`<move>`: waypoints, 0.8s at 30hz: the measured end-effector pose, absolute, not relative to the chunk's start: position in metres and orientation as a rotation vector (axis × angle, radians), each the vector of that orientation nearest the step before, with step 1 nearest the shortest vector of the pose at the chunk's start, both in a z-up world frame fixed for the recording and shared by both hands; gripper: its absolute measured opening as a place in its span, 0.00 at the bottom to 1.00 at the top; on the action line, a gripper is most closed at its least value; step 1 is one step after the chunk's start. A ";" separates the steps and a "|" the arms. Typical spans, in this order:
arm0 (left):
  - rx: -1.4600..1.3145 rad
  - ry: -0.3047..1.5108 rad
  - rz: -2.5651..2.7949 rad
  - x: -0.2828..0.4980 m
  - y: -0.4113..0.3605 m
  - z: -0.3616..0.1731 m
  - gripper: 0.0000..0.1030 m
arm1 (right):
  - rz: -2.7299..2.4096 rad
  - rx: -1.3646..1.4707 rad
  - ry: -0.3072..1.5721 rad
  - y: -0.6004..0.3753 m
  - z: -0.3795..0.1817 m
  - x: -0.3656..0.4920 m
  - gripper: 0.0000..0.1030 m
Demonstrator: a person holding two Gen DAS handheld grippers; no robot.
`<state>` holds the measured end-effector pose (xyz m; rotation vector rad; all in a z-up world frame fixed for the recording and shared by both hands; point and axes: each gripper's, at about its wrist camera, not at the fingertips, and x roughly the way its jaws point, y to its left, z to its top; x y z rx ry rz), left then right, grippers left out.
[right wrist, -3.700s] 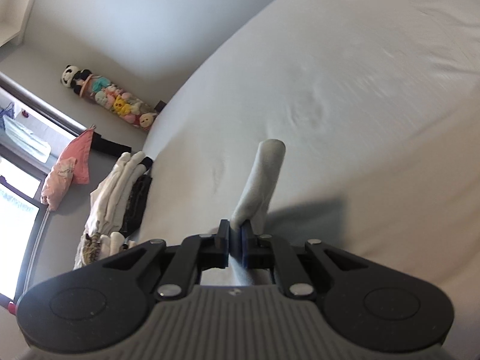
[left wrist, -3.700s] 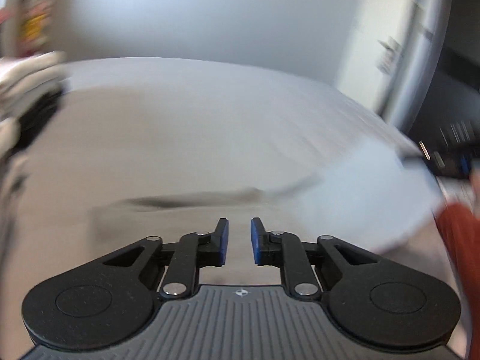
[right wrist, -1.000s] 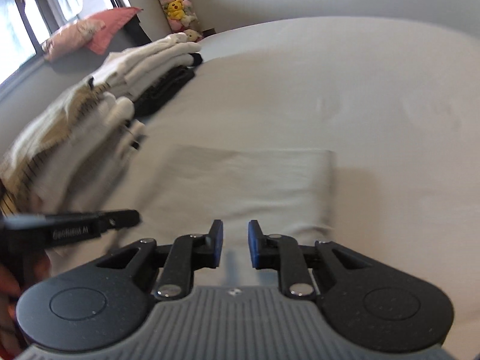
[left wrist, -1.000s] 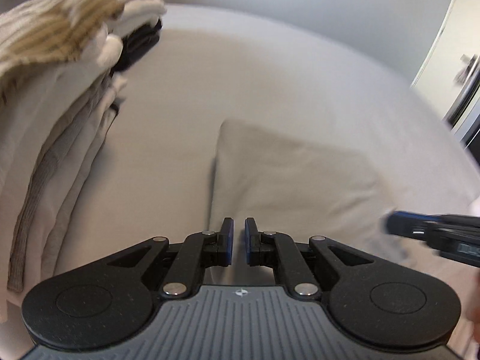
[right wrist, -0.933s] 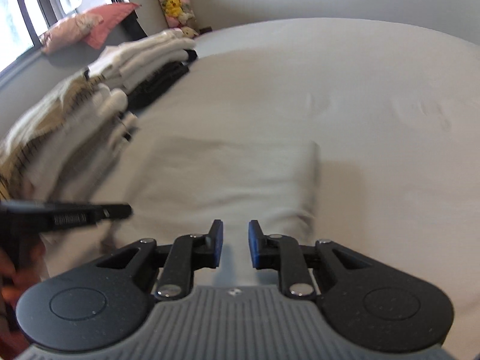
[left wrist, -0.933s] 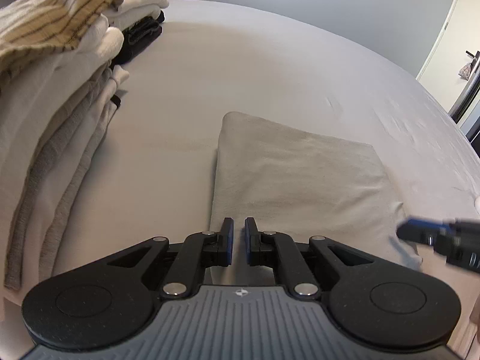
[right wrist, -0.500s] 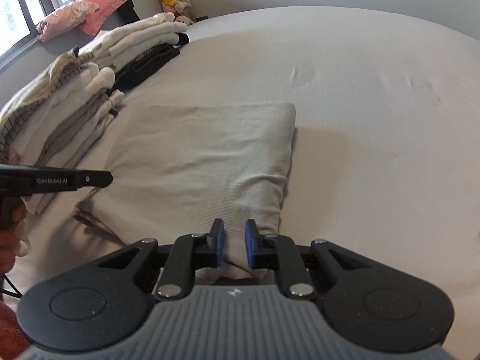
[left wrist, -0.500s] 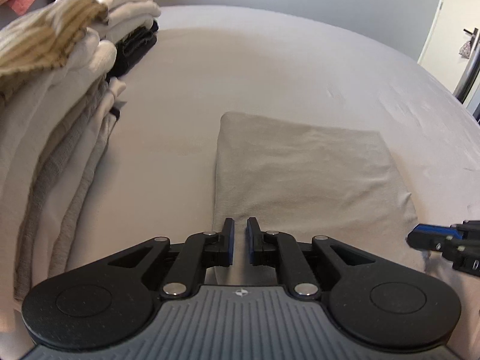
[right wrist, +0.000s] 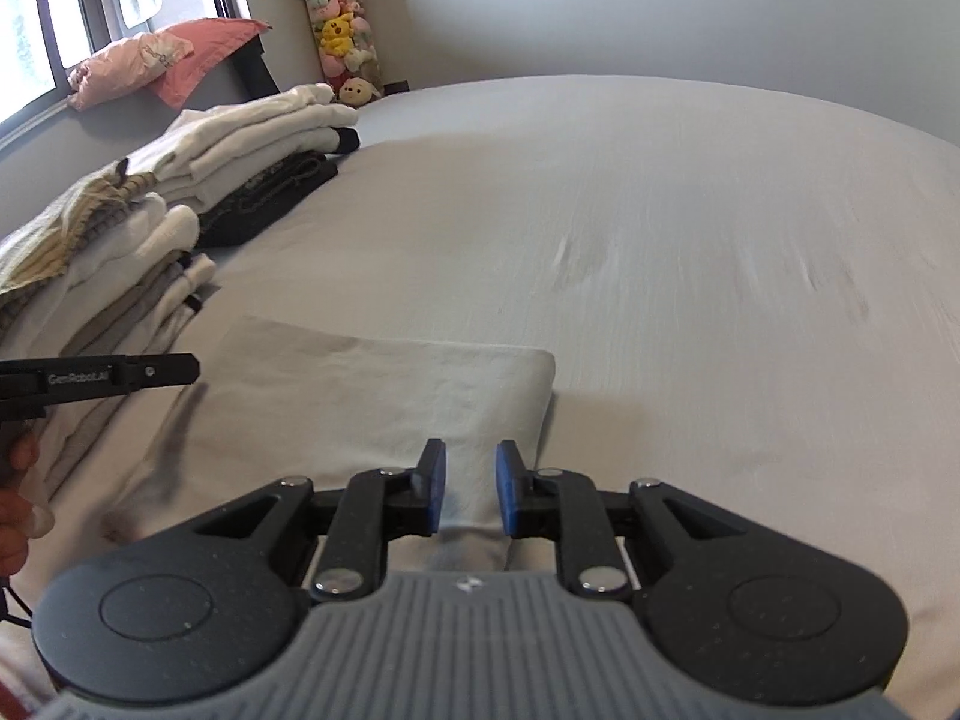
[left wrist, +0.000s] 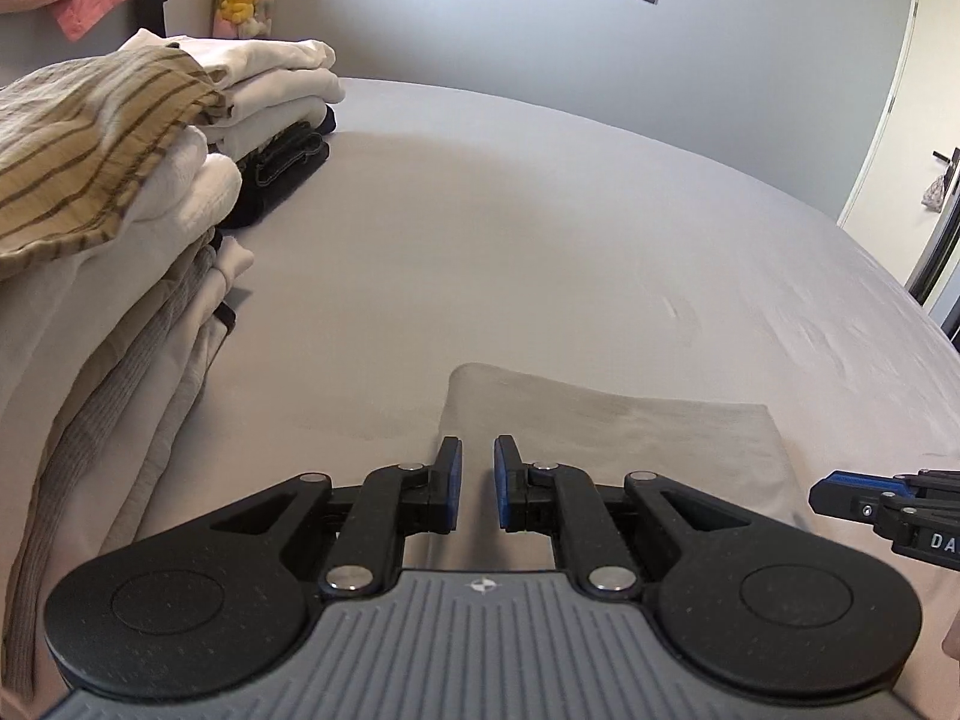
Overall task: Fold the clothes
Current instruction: 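Release the folded trousers with both tools and withdraw them, then pinch the folded grey trousers edge with both tools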
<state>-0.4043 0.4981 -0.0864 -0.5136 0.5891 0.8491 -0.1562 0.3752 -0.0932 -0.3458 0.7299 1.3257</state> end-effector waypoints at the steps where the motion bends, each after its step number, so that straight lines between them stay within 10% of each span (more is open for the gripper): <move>1: -0.520 0.592 0.846 -0.403 0.502 -0.089 0.12 | 1.322 -0.348 0.739 0.379 -0.097 -0.154 0.20; 12: -0.633 0.635 0.833 -0.405 0.526 -0.111 0.15 | 1.336 -0.321 0.792 0.390 -0.118 -0.141 0.30; 14: -0.625 0.627 0.855 -0.411 0.522 -0.104 0.23 | 1.336 -0.275 0.809 0.384 -0.115 -0.136 0.40; 17: -0.598 0.628 0.905 -0.419 0.518 -0.098 0.66 | 1.322 -0.180 0.873 0.373 -0.114 -0.124 0.56; 24: -0.879 0.630 0.779 -0.436 0.534 -0.120 0.68 | 1.319 -0.012 1.071 0.359 -0.134 -0.101 0.58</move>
